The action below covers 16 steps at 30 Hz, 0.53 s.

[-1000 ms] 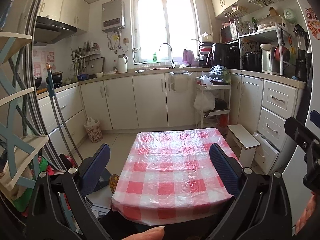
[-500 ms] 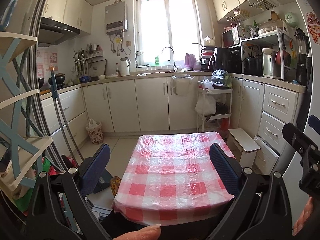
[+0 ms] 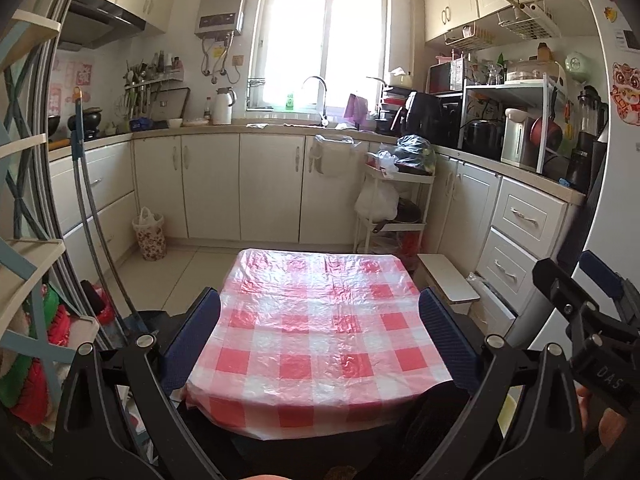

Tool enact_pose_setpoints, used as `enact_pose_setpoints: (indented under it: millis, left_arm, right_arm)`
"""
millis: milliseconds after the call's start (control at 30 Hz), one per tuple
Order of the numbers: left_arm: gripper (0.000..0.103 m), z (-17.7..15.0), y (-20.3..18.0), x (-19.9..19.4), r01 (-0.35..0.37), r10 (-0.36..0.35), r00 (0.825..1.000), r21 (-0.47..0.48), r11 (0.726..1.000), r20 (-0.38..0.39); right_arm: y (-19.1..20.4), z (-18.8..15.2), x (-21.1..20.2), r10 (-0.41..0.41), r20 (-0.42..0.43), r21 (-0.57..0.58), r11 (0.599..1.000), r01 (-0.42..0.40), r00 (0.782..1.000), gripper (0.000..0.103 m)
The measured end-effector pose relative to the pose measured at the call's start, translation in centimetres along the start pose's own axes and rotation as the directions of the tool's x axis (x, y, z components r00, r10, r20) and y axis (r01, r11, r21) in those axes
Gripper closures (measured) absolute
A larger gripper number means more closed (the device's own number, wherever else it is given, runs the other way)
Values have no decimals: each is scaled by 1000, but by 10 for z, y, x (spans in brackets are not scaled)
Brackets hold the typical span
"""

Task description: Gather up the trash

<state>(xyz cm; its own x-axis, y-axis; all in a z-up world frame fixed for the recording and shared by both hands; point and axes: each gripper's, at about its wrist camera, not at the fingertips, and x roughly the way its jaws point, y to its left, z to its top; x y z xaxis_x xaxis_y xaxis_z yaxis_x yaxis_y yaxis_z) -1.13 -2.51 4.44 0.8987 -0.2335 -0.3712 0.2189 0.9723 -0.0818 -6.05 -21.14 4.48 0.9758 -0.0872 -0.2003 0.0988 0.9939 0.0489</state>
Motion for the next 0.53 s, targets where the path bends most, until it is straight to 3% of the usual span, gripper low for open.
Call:
enact_pose_setpoints:
  millis: [167, 267, 533]
  left_arm:
    - [7, -6, 6, 14, -39, 39, 999, 43, 998, 2]
    - [7, -11, 7, 27, -112, 112, 994, 101, 989, 8]
    - [7, -21, 33, 67, -144, 152, 983, 79, 986, -102]
  right_arm:
    - [0, 1, 22, 7, -27, -14, 1000, -7, 1000, 7]
    - [-1, 2, 45, 12, -57, -16, 1000, -13, 998, 7]
    - [0, -13, 132, 51, -214, 7, 999, -51, 976, 7]
